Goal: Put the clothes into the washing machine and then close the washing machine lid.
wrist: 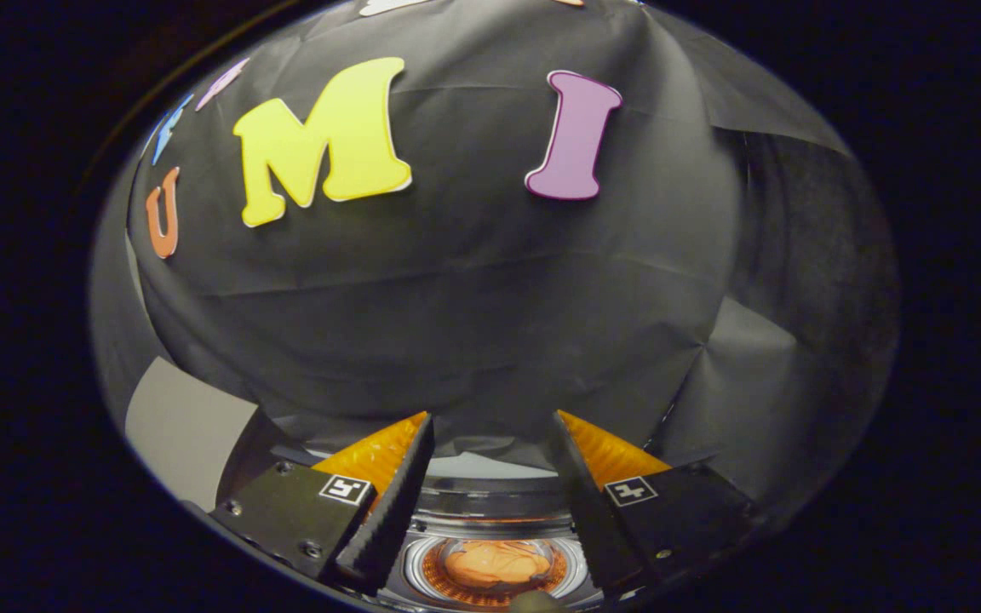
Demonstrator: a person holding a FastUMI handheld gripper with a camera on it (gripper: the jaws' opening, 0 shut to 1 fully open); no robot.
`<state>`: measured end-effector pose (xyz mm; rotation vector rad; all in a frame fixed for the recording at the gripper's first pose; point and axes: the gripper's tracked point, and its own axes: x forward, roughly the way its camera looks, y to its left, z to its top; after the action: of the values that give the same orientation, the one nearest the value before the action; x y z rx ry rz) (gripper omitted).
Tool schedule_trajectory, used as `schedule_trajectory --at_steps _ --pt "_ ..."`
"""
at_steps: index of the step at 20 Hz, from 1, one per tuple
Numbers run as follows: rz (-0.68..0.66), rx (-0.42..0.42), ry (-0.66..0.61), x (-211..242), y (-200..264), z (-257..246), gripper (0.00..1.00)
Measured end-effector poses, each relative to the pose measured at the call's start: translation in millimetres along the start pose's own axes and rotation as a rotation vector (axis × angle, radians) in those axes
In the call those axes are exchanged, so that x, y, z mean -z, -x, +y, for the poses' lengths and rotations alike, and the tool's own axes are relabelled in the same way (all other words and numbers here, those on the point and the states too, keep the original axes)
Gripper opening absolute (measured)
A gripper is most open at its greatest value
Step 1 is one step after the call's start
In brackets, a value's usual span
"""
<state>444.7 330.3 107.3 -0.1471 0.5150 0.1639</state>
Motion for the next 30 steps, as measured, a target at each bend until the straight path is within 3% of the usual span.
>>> schedule_trajectory --at_steps 5,7,8,30 --pt "0.090 0.039 -0.013 27.6 -35.8 -4.2 0.85" --pt "0.034 0.042 0.013 25.1 -38.6 -5.5 0.87" --pt "0.033 0.045 0.006 24.8 -37.4 -5.6 0.90" --pt "-0.063 0.031 0.017 59.6 14.3 -4.8 0.90"
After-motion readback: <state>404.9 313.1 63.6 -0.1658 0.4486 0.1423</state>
